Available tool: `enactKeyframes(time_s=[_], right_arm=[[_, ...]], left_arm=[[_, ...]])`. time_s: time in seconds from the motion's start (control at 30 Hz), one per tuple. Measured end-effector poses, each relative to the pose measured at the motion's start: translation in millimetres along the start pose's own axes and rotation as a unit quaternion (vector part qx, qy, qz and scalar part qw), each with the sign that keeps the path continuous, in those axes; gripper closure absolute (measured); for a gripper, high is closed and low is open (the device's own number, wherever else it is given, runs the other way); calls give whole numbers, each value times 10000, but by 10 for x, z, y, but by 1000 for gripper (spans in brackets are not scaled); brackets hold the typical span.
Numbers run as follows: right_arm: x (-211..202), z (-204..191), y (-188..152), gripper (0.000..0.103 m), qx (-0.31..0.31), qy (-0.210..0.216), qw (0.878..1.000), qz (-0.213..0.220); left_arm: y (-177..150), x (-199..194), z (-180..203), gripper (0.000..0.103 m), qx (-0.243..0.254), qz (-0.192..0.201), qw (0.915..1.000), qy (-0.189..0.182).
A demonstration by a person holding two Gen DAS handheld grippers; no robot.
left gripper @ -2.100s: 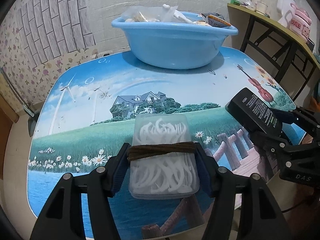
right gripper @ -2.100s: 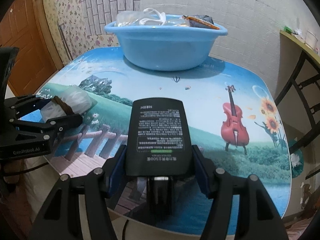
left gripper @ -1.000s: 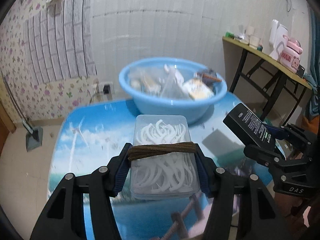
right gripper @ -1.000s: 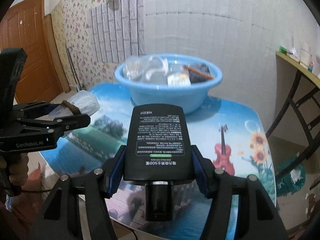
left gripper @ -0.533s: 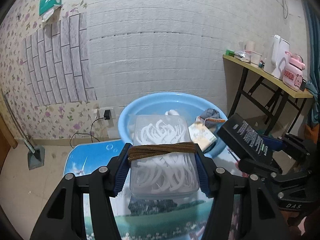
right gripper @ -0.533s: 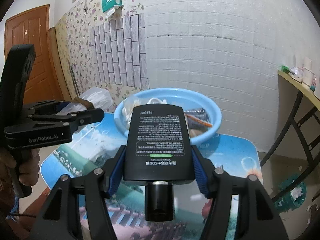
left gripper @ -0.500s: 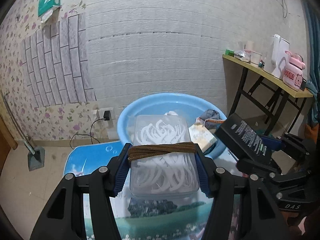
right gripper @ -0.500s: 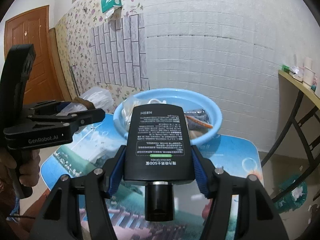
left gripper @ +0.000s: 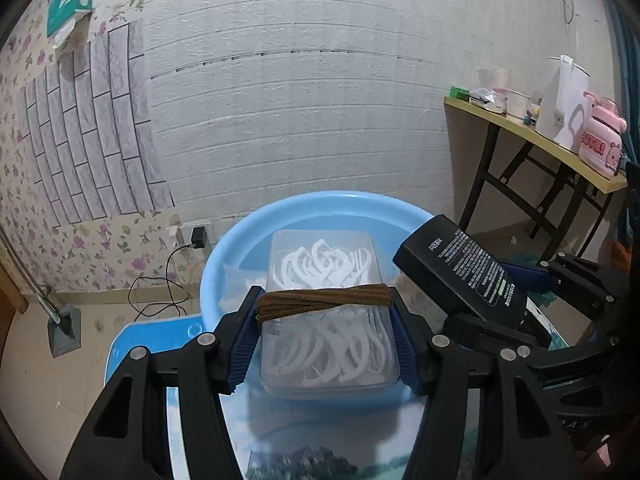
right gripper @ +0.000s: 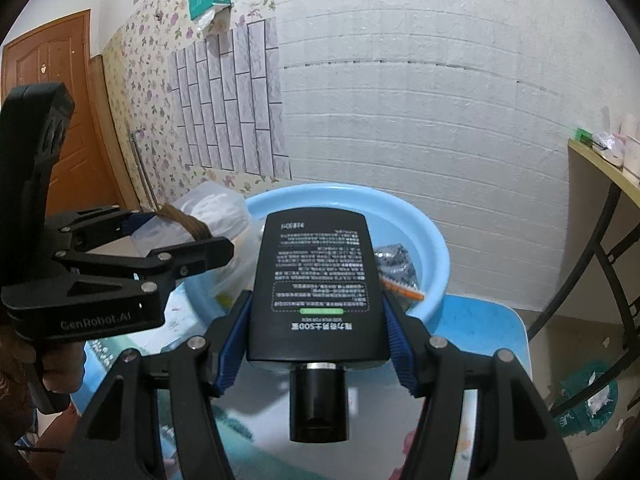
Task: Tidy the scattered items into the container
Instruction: 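Carry the floss-pick box and black bottle over the basin with both grippers, then lower the box and bottle into the basin and open both grippers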
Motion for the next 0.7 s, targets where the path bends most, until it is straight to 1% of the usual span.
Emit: enactKeyframes(time_s=[0.17,0.27,0.37,0.5,0.7], right_arm=[[192,64,115,42,32,48,10000,-37],[314,79,164,42,68,79,9999,-58],[430,109,137,42,131,118,9997,-149],[543,141,83,42,213,197,9992,-287],[529,182,55,42,296,208,9988,-339]], left_arm=[[89,202,-24,45,1,-69,10000,-6],[55,327,-63,44,-8,-174,9998,27],[10,404,-84,44,21,-232,9997,36],[-11,439,-75,41,135,-244,9996,81],[-8,369,-85,34,117,-193,9997,109]])
Point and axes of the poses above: each gripper's, at about its wrist camera, not at the fingertips, and x roughly the way its jaws point, z to its right, y to its top, the point moved 9 cm from there along x, roughly the way its jaws point, and after that the axes turned 7 degrees about -z, right-handed, at the moved point
